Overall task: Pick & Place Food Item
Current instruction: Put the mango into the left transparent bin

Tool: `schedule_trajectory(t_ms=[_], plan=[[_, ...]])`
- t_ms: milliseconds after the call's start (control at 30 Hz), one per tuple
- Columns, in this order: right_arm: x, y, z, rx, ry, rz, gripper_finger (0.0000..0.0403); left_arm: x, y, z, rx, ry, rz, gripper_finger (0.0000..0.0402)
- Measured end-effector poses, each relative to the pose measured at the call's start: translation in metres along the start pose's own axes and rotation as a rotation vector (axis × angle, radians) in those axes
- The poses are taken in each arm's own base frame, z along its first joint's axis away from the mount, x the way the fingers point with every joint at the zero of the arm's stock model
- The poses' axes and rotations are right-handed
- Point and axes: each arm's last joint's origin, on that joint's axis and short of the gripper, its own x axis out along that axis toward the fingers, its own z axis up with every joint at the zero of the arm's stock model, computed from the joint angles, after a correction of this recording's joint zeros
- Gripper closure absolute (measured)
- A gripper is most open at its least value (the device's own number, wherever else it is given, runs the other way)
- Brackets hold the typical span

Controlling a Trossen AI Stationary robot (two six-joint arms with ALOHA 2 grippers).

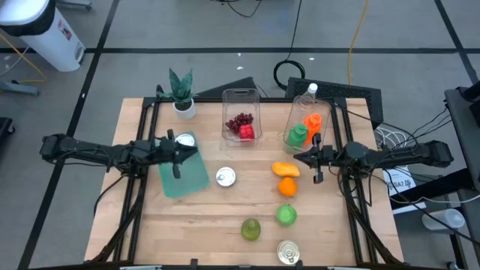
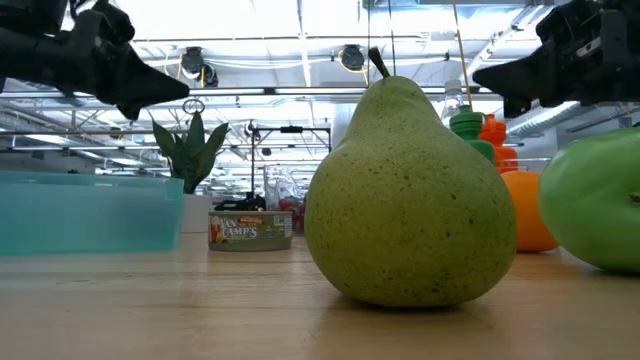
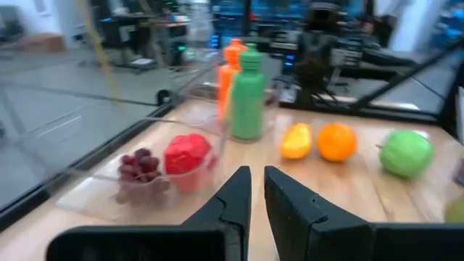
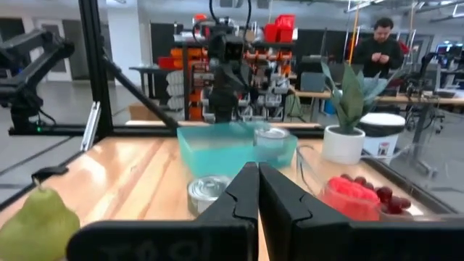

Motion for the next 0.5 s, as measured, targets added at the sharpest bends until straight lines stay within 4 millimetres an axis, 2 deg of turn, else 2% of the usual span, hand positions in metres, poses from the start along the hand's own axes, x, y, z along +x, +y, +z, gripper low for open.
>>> schedule_trajectory(t_ms=[133,433,500], plan=[[0.0013,-0.0001,0.0012,0.016,-0.016,-0.004,0.0403,-0.0001,0.0018,-0.0004,-0.043,0.0,0.061,0.035],[0.0025,-0.0008,0.0047,-0.002,-0.055,-0.026,0.0403,0.0,0.0018,-0.0007,-0.039,0.002,0.062,0.035],[0.0026,-0.001,0.0043,-0.002,-0.052,-0.033,0.0403,-0.0001,0.0017,-0.0007,-0.082,0.001,0.06,0.035]])
